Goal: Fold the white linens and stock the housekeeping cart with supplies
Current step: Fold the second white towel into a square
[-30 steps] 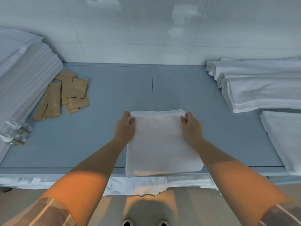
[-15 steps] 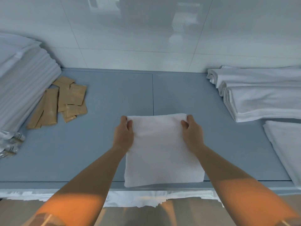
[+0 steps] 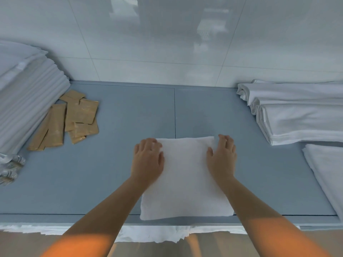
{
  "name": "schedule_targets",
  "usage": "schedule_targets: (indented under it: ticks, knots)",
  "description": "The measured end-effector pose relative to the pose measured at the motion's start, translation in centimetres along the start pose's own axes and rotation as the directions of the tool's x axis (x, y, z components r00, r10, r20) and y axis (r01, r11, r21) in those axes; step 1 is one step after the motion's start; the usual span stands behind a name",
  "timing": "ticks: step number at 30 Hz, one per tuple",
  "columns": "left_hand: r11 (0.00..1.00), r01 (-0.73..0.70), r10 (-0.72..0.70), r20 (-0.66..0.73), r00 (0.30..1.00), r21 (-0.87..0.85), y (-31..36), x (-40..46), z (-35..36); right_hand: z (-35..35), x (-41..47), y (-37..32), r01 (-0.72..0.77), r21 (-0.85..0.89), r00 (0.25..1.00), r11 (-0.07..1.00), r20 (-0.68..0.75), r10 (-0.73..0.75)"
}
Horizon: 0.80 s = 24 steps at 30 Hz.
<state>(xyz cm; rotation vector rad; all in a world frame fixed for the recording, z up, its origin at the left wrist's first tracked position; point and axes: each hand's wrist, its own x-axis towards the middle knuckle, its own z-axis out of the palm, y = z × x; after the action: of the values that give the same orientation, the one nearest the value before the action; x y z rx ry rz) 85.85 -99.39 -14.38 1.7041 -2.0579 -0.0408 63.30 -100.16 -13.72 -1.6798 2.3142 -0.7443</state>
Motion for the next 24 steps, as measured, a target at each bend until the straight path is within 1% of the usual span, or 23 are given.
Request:
schedule_targets:
  ticks: [1,2,3,4,5,6,7,10,12,13,15,16,17,18,19,22,23,24]
  knots:
    - [0.996,-0.092,0.093,0.090,0.992,-0.006,0.5,-0.3,0.1,0.1,-0.8,-0.4,0.100,-0.054,0.995,0.993,-0.003,-0.101]
    - [0.989,-0.146,0.141,0.214,0.967,0.010,1.0,-0.5,0.3,0.5,-1.6,-0.9,0.191,-0.098,0.981,0.977,0.055,-0.186]
    - [0.984,-0.176,0.154,0.320,0.935,0.039,1.2,-0.8,0.7,1.1,-2.3,-1.4,0.259,-0.131,0.960,0.957,0.147,-0.240]
    - [0.980,-0.186,0.147,0.388,0.910,0.065,1.2,-0.9,1.2,1.8,-3.0,-1.8,0.300,-0.151,0.933,0.942,0.251,-0.257]
    - [0.979,-0.187,0.135,0.421,0.897,0.084,1.0,-1.0,1.7,2.6,-3.4,-1.9,0.323,-0.171,0.906,0.931,0.339,-0.252]
    - [0.978,-0.185,0.126,0.430,0.894,0.099,0.8,-1.0,2.1,3.2,-3.5,-1.8,0.347,-0.198,0.886,0.917,0.391,-0.251]
    - [0.976,-0.187,0.123,0.429,0.895,0.109,0.7,-0.9,2.3,3.6,-3.4,-1.5,0.374,-0.224,0.873,0.900,0.413,-0.260]
    - [0.975,-0.187,0.120,0.437,0.891,0.116,0.3,-0.9,2.6,3.8,-2.3,-0.5,0.449,-0.248,0.844,0.859,0.435,-0.316]
    - [0.977,-0.166,0.095,0.431,0.897,0.130,0.5,-1.4,2.8,3.7,-1.0,0.1,0.511,-0.231,0.804,0.828,0.470,-0.364]
    - [0.980,-0.144,0.072,0.422,0.904,0.140,0.8,-1.8,2.9,3.6,0.0,0.3,0.553,-0.216,0.772,0.805,0.495,-0.398]
    - [0.985,-0.067,0.002,0.383,0.924,0.158,1.9,-2.8,3.3,2.8,2.1,0.3,0.653,-0.174,0.678,0.737,0.569,-0.466]
    - [0.986,-0.018,-0.044,0.362,0.931,0.168,2.6,-3.3,3.5,2.4,2.9,0.0,0.685,-0.156,0.634,0.711,0.608,-0.477]
    - [0.983,0.034,-0.096,0.346,0.933,0.181,3.4,-3.7,3.6,2.1,3.4,-0.4,0.695,-0.146,0.610,0.704,0.639,-0.469]
    - [0.976,0.087,-0.150,0.332,0.931,0.197,4.1,-4.0,3.8,2.0,3.4,-0.9,0.685,-0.152,0.611,0.713,0.653,-0.448]
    - [0.967,0.143,-0.206,0.317,0.926,0.211,4.9,-4.2,3.8,2.0,3.0,-1.3,0.658,-0.177,0.644,0.732,0.635,-0.426]
    - [0.917,0.336,-0.387,0.281,0.878,0.213,7.2,-4.4,4.0,2.3,-0.4,-1.8,0.516,-0.277,0.816,0.810,0.447,-0.367]
    - [0.893,0.406,-0.447,0.279,0.850,0.195,8.0,-4.4,4.0,2.3,-1.6,-1.6,0.436,-0.294,0.863,0.851,0.404,-0.303]
    - [0.866,0.472,-0.500,0.286,0.817,0.165,8.8,-4.4,3.9,2.3,-2.5,-1.3,0.344,-0.300,0.895,0.890,0.390,-0.215]
